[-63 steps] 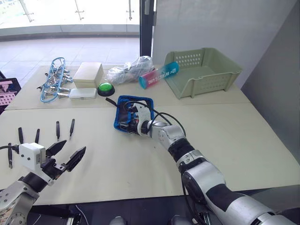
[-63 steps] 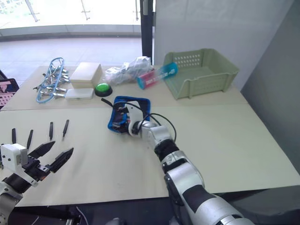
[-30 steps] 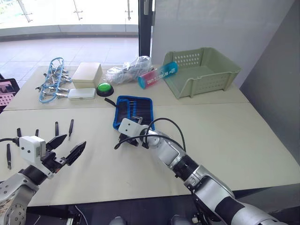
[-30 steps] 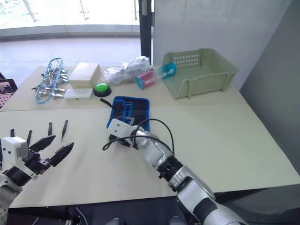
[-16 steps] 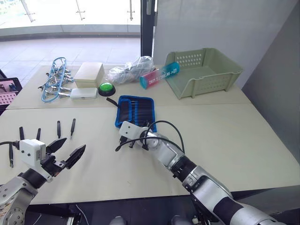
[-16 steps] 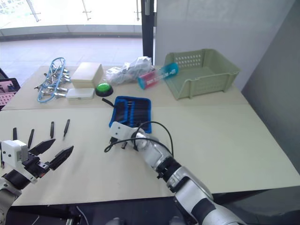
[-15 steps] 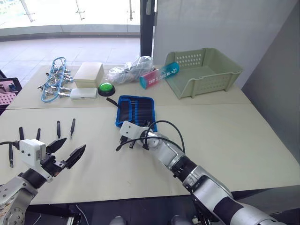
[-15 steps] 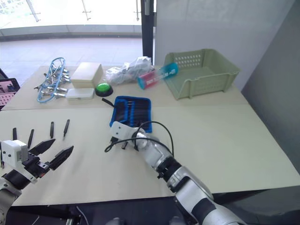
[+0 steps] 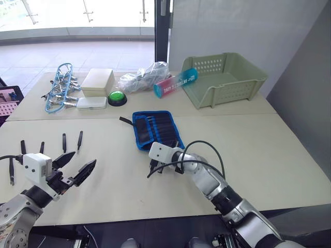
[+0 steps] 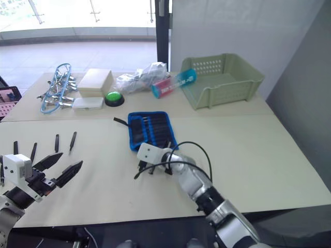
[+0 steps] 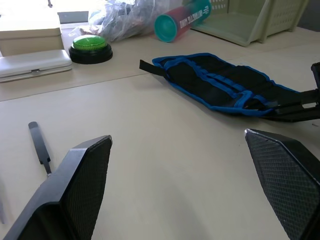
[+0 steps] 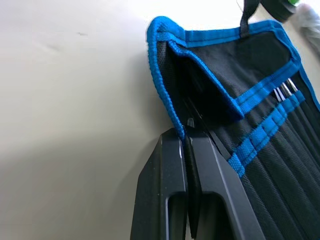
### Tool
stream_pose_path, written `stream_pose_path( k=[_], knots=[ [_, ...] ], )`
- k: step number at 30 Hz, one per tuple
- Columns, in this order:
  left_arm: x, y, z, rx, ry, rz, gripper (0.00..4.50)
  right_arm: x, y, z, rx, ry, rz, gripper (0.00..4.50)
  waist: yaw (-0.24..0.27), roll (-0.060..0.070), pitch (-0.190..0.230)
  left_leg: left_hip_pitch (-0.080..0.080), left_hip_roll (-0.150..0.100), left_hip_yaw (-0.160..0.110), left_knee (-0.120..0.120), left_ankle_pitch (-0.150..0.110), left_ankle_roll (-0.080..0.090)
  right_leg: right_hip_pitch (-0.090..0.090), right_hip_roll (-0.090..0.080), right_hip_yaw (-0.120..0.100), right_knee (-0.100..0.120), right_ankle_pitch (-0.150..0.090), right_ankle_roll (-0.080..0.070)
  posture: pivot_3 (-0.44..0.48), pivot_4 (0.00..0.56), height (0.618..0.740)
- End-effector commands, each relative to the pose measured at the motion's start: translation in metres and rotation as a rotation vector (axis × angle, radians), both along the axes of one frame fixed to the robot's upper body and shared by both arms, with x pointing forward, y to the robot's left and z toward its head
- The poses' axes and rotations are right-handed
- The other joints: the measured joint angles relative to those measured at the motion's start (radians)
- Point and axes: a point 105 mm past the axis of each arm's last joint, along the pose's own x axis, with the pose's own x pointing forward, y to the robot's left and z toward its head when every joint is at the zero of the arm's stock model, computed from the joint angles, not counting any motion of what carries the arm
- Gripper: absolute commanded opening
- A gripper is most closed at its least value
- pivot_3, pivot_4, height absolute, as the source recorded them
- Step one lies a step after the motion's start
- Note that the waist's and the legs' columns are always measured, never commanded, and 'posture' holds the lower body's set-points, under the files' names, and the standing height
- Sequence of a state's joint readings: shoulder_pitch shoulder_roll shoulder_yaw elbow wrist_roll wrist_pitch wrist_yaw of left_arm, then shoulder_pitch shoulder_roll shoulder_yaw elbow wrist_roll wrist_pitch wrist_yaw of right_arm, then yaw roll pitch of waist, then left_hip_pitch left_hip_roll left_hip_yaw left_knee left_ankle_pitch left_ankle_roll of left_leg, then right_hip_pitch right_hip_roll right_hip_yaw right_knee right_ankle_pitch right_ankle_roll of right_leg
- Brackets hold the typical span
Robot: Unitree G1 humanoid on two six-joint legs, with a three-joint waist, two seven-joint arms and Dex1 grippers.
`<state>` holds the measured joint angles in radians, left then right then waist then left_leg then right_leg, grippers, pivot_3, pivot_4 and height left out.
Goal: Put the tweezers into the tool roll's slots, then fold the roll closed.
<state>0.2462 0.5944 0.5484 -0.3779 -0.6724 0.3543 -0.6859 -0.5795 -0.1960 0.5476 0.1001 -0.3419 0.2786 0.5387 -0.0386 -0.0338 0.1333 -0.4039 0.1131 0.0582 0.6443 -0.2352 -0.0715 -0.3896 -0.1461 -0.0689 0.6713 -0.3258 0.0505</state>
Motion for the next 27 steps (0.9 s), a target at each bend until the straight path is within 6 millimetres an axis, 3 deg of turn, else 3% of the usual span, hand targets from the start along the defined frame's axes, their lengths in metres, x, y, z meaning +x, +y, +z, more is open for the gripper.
stream_pose_path(
  k=[1,6,10,16,20,27],
  knots=[
    [-0.001,-0.002,0.006,0.001,-0.019,-0.018,4.50,-0.015,0.003,0.001,0.005,0.020,0.028,0.04,0.000,0.000,0.000,0.000,0.000,0.000,0.000,0.000,0.000,0.000,0.000,0.000,0.000,0.000,0.000,0.000,0.150,0.716],
    [-0.001,-0.003,0.004,-0.002,-0.009,-0.022,4.50,-0.014,-0.001,-0.007,0.047,0.115,-0.036,0.04,0.001,0.000,0.000,0.001,0.000,0.000,0.000,0.000,0.000,0.001,0.000,0.000,-0.006,0.000,0.000,0.000,0.150,0.716],
    [0.000,-0.003,0.005,0.000,-0.009,-0.024,4.50,-0.020,-0.001,0.002,0.130,0.258,-0.016,1.26,0.002,0.000,0.000,0.002,0.000,0.000,0.000,0.000,0.000,0.001,0.000,0.000,-0.006,0.000,0.000,0.000,0.150,0.716],
    [-0.001,-0.003,0.004,-0.005,-0.008,-0.023,4.50,-0.045,0.001,0.024,0.387,0.656,0.033,3.28,0.005,0.000,0.000,0.001,0.000,0.000,0.000,0.000,0.000,0.001,0.000,0.000,-0.006,0.000,0.000,0.000,0.150,0.716],
    [0.000,-0.003,0.004,-0.006,-0.007,-0.022,4.50,-0.030,0.002,0.033,0.587,0.867,-0.121,3.28,0.005,0.000,0.000,0.001,0.000,0.000,0.000,0.000,0.000,0.001,0.000,0.000,-0.005,0.000,0.000,0.000,0.150,0.716],
    [-0.002,-0.003,0.004,-0.005,-0.011,-0.017,4.50,-0.017,0.001,0.028,0.664,0.956,-0.297,3.28,0.027,0.000,0.000,-0.001,0.000,0.000,0.000,0.000,0.001,0.001,0.000,0.000,-0.004,0.000,0.000,0.000,0.150,0.716]
  ],
)
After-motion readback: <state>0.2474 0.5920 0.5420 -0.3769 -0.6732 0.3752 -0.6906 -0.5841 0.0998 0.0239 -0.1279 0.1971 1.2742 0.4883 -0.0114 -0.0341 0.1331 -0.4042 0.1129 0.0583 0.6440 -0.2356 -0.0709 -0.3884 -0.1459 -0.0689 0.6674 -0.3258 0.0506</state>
